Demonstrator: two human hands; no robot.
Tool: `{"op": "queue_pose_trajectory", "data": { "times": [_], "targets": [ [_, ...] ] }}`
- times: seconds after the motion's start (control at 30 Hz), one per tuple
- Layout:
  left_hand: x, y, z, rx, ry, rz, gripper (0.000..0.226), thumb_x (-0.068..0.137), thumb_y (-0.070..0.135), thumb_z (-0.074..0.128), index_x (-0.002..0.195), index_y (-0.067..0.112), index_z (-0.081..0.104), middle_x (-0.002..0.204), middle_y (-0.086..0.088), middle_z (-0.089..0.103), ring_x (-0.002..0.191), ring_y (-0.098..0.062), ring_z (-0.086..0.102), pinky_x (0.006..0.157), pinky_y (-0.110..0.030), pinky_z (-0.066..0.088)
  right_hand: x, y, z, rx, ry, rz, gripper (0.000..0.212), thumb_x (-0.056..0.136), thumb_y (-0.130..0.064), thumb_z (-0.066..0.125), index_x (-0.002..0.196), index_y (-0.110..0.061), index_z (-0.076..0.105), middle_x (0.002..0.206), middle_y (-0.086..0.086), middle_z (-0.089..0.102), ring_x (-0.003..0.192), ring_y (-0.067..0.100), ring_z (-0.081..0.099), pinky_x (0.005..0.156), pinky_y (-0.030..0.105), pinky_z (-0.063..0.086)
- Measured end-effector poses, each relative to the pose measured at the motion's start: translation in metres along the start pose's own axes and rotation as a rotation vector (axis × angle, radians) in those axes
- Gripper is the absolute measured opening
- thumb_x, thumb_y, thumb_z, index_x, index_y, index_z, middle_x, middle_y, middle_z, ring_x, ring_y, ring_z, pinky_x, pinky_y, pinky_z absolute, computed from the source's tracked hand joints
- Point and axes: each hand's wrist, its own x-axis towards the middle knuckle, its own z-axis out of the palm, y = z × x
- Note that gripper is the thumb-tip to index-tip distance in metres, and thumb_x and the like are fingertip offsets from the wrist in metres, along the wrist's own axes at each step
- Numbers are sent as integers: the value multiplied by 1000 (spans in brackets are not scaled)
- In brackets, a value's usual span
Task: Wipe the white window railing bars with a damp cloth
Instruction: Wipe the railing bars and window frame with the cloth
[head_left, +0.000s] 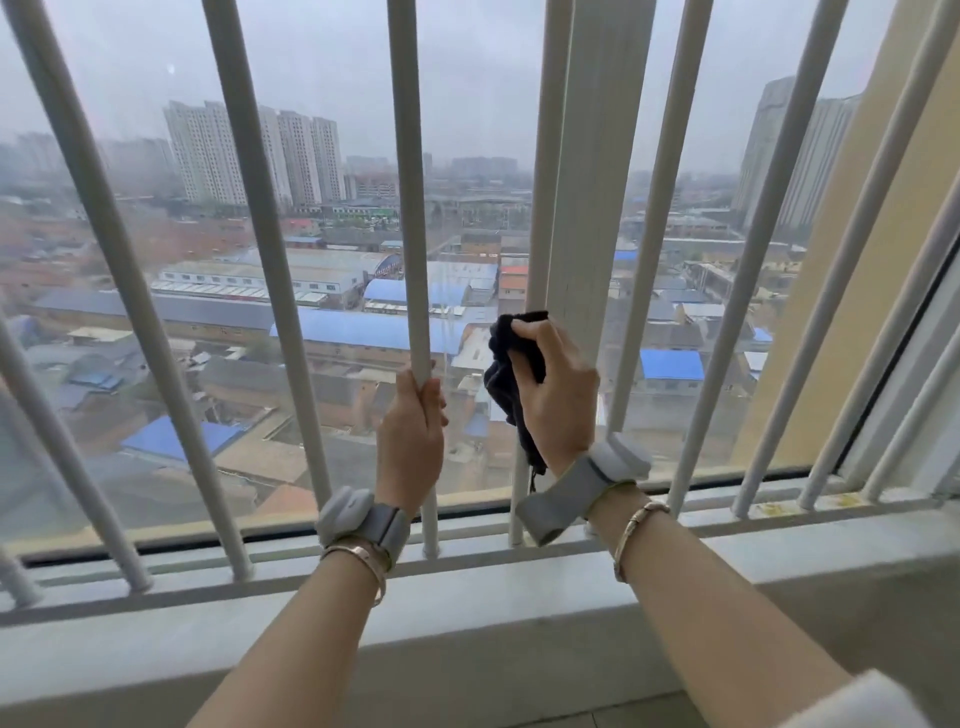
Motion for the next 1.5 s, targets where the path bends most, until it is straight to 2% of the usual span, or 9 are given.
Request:
{"op": "queue_pose_trajectory", "data": {
  "times": [0.27, 0.53, 0.77, 0.93, 1.03, 1.1, 1.23, 1.37, 1.5],
  "targets": [
    [-44, -32, 7, 68, -69, -97, 25, 96, 34, 29, 100, 17, 45, 68, 9, 54, 66, -15, 60, 65, -37, 49, -126, 35, 7, -21, -201, 155, 12, 83, -8, 59, 95, -11, 62, 98, 4, 63, 70, 17, 60, 67, 6, 40],
    [-82, -42, 7, 99, -86, -180, 21, 97, 13, 40, 116, 6, 46, 94, 3, 60, 83, -16, 59, 73, -32, 48, -177, 46, -12, -273, -457, 79, 13, 85, -25, 50, 89, -18, 60, 86, 5, 63, 61, 22, 58, 46, 23, 49],
    [-121, -43, 6, 125, 46, -104, 44, 88, -5, 47, 131, 4, 42, 119, -10, 51, 107, -15, 51, 85, -23, 46, -173, 72, -57, -501, -790, -203, 43, 50, 7, 79, 85, -13, 62, 71, 6, 60, 61, 25, 60, 46, 24, 45],
    [-133, -36, 14, 112, -26, -44, 30, 84, -11, 49, 109, 5, 53, 101, -7, 54, 90, -4, 49, 78, -8, 43, -155, 52, -63, -442, -622, 101, 32, 62, 8, 74, 87, -9, 64, 81, 9, 64, 65, 30, 61, 51, 33, 52],
    [-132, -42, 26, 139, -213, -62, 29, 86, -5, 49, 112, 7, 55, 106, -5, 58, 97, -9, 53, 87, -14, 42, -150, 52, -48, -402, -399, 354, 25, 76, 3, 67, 100, -6, 68, 111, 12, 64, 87, 33, 64, 72, 34, 51],
    [-128, -47, 34, 196, -359, -95, 32, 90, 3, 48, 122, 7, 51, 115, -7, 58, 108, -15, 52, 96, -24, 38, -159, 52, -28, -328, -521, 479, 29, 87, -9, 59, 116, -5, 62, 131, 16, 51, 113, 34, 53, 92, 37, 42],
    [-127, -64, 55, 462, -606, -11, 49, 93, 38, 25, 123, 12, 54, 112, -10, 64, 104, -31, 56, 93, -40, 36, -204, 63, -23, -444, -686, 109, 49, 77, -8, 62, 124, 3, 54, 132, 20, 50, 123, 26, 40, 108, 37, 26],
    [-128, -79, 60, 488, -596, -32, 47, 90, 44, 28, 112, 20, 61, 102, -5, 68, 95, -31, 57, 87, -38, 37, -209, 85, -61, -681, -571, -89, 49, 79, -3, 39, 123, -8, 60, 120, 13, 61, 106, 25, 61, 95, 35, 36],
    [-126, -76, 61, 462, -549, -28, 32, 93, 37, 41, 104, 17, 64, 93, -5, 70, 87, -31, 58, 78, -34, 35, -216, 62, -32, -646, -413, 188, 39, 76, 0, 52, 111, -9, 68, 108, 11, 66, 99, 27, 60, 80, 37, 50]
  ]
}}
